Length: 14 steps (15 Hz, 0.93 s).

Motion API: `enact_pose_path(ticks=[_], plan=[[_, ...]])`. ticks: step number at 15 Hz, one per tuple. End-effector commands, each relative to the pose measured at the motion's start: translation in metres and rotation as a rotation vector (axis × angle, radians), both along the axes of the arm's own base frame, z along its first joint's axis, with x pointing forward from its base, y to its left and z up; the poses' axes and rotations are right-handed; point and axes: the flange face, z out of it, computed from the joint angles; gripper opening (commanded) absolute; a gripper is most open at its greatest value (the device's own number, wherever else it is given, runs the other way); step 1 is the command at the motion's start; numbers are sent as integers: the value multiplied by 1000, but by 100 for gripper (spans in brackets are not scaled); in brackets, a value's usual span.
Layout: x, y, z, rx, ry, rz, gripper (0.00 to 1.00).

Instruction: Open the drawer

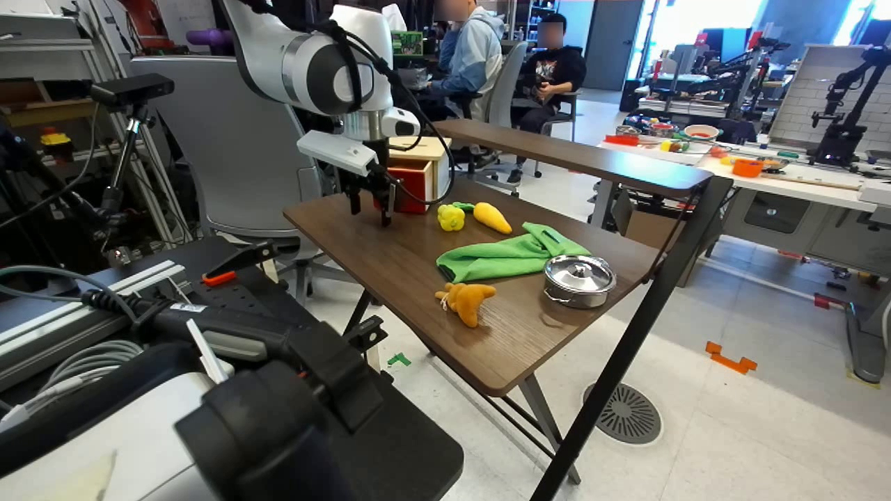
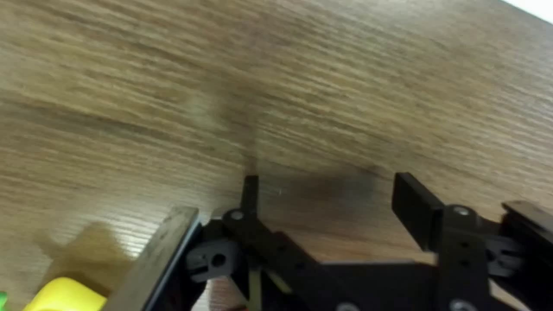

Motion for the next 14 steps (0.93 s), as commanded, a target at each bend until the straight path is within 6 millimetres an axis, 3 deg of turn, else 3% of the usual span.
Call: enact_pose_path(ticks=[1,4,6,12,13,14], plan=[[-2,-3,6,13,71,-17,100],[-2,-7,10,-2,108,-28,100],[-2,-8,26,-37,135,-43,100],[1,-9,109,-87,130,-126,100],[7,-7,83,-69,133,-99,100],[7,-7,98,-71,123,-107,100]])
